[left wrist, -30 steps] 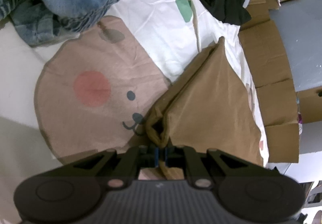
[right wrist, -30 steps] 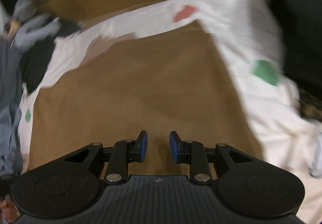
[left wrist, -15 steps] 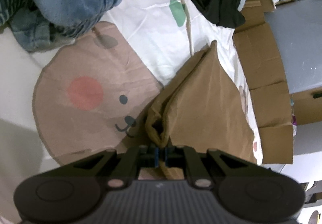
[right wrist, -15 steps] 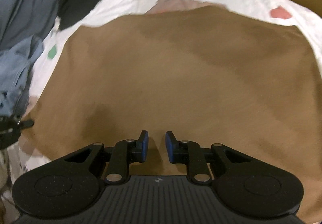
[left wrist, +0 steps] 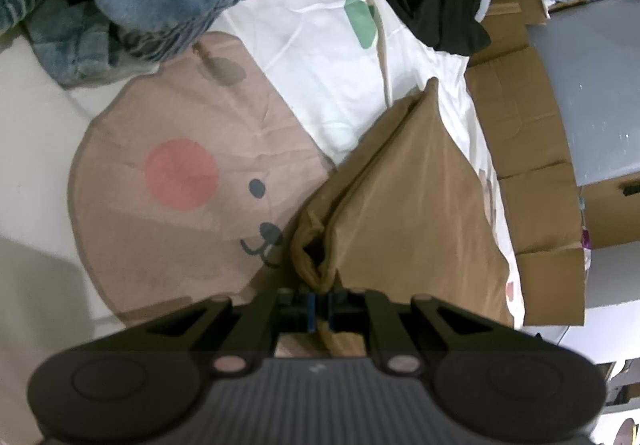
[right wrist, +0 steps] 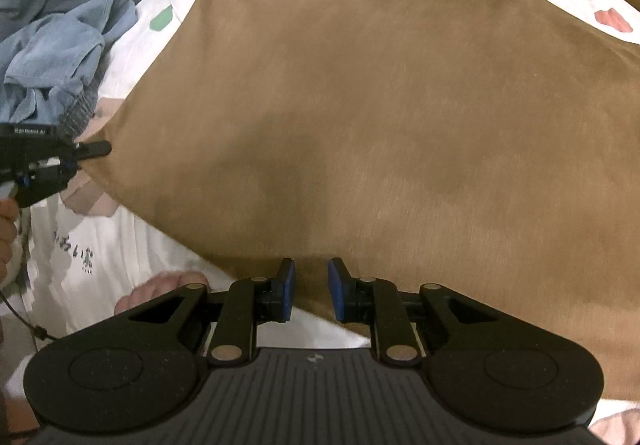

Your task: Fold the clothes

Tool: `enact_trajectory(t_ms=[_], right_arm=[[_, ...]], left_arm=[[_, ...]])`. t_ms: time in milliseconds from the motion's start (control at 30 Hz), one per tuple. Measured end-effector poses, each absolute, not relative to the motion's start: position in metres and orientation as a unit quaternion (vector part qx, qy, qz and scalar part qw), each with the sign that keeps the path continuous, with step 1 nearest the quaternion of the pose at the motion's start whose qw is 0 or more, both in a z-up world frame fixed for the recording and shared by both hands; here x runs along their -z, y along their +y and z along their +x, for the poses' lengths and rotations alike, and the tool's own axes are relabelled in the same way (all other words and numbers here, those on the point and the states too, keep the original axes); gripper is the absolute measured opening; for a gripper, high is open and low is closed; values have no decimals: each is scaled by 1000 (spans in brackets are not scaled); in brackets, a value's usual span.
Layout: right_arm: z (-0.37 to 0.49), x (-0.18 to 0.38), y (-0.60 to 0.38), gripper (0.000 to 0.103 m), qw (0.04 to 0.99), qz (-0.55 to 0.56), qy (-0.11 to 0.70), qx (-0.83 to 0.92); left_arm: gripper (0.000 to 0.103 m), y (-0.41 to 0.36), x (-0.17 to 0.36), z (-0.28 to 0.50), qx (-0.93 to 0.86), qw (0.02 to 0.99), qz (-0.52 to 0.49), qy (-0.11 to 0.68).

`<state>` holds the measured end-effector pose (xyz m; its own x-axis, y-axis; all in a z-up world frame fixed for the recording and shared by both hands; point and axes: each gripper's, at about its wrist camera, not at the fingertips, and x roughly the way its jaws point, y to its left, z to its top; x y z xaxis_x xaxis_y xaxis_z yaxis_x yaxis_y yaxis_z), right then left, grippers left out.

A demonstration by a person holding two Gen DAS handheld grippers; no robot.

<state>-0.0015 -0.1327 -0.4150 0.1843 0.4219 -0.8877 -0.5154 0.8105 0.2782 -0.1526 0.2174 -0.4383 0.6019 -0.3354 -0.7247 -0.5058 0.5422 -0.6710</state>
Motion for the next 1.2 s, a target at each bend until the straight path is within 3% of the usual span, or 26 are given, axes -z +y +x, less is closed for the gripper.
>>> enact_trajectory(t_ms=[67,1200], right_arm=[[-2,411,-134,18,776,-42,552,-304],[171,433,-87,17,870,24,472,-143]], left_arm=[[6,217,439,-154,-56,759,-475,442],[6,220,448,-156,-51,756,-479,444]])
